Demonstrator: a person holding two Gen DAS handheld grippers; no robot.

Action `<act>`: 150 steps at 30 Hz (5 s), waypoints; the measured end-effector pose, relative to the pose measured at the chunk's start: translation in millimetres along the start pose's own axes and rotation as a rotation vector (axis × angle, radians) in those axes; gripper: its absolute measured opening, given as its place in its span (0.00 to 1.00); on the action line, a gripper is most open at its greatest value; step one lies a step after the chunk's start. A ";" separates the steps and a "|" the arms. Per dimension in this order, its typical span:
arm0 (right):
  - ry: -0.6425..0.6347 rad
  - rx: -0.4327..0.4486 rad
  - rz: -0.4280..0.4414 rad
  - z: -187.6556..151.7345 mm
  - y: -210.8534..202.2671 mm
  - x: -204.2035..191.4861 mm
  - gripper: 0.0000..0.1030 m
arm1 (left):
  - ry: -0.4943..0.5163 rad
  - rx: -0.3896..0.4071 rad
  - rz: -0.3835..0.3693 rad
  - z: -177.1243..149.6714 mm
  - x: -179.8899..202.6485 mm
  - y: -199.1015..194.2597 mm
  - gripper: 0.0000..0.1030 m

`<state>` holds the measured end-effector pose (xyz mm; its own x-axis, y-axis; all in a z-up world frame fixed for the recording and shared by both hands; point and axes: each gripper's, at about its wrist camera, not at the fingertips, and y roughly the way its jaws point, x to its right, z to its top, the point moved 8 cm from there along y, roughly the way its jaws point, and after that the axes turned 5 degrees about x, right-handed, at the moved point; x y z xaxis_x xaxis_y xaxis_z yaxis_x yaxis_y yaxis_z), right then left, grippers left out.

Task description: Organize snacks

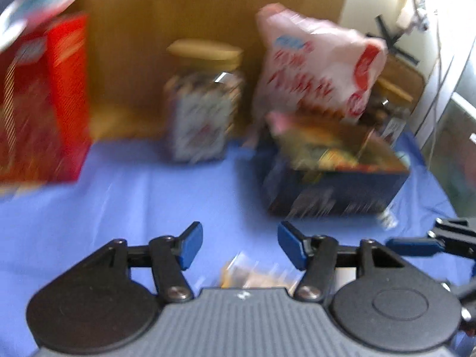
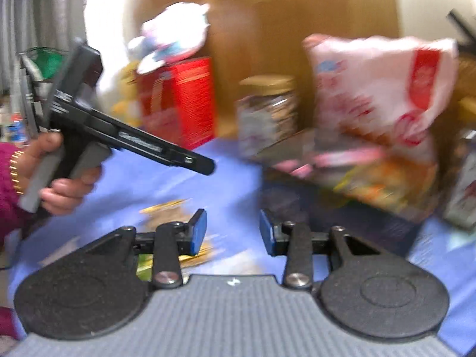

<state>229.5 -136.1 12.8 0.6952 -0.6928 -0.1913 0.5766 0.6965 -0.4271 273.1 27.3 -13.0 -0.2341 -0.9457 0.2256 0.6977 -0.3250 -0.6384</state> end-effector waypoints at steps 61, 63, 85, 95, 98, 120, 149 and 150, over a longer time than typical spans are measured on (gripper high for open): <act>-0.131 -0.056 0.022 -111.6 -5.7 -173.5 0.60 | -0.162 0.035 -0.079 -166.5 -11.7 -141.6 0.45; -0.135 -0.052 0.019 -112.2 -6.2 -173.0 0.58 | -0.150 0.033 -0.079 -169.5 -4.4 -138.5 0.45; 0.092 0.048 -0.330 -159.9 -144.5 -40.4 0.40 | 0.254 -0.148 -0.376 -162.8 211.0 -55.3 0.45; 0.124 0.097 -0.442 -173.2 -177.0 3.6 0.40 | 0.346 -0.173 -0.421 -159.6 267.9 -25.4 0.46; 0.123 0.107 -0.456 -173.5 -180.4 11.0 0.38 | 0.357 -0.179 -0.422 -154.7 276.5 -19.2 0.46; -0.080 0.190 -0.347 11.9 -63.2 114.8 0.36 | 0.167 0.111 -0.228 62.5 184.5 34.0 0.46; 0.174 0.086 -0.141 -85.2 -91.4 35.8 0.55 | 0.028 -0.011 -0.258 -50.1 106.9 -14.9 0.55; 0.177 0.075 -0.134 -91.6 -93.8 29.3 0.55 | 0.024 -0.019 -0.261 -56.6 105.8 -14.2 0.58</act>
<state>156.5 -238.9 -33.7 0.5277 -0.7976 -0.2921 0.6938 0.6031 -0.3936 200.1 -68.6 -21.8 -0.4205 -0.8297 0.3670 0.5990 -0.5577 -0.5746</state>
